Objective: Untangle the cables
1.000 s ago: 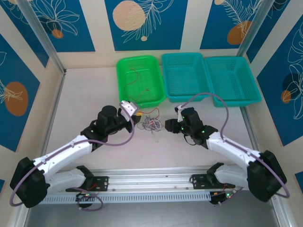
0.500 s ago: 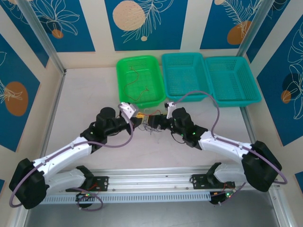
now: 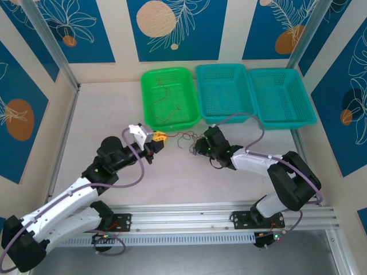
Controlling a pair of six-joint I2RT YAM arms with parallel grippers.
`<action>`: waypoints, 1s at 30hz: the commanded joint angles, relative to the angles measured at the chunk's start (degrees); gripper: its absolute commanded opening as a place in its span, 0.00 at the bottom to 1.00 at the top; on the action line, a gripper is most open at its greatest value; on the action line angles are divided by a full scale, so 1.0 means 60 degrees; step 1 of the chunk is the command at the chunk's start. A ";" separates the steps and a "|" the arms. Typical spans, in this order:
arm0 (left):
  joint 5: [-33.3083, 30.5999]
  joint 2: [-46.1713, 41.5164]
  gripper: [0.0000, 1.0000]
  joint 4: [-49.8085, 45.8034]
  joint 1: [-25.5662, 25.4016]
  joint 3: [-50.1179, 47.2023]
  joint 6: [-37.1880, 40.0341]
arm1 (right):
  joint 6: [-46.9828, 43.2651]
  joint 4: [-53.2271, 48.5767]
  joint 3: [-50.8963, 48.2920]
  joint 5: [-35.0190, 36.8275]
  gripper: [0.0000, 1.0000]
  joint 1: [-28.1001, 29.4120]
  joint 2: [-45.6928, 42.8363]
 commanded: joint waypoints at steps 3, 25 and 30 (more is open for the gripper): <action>-0.2578 -0.0639 0.00 -0.0635 0.0043 0.0268 -0.0269 | 0.0273 -0.1296 -0.0456 0.0504 0.17 -0.0400 -0.0302; -0.2951 0.3283 0.00 0.0726 0.2299 0.1842 -0.1558 | -0.0354 -0.2380 -0.1360 -0.1041 0.77 -0.1728 -0.4172; -0.2535 0.5936 0.00 0.0916 0.2922 0.3585 -0.2043 | -0.0304 -0.3186 -0.1265 -0.0931 0.85 -0.1764 -0.5524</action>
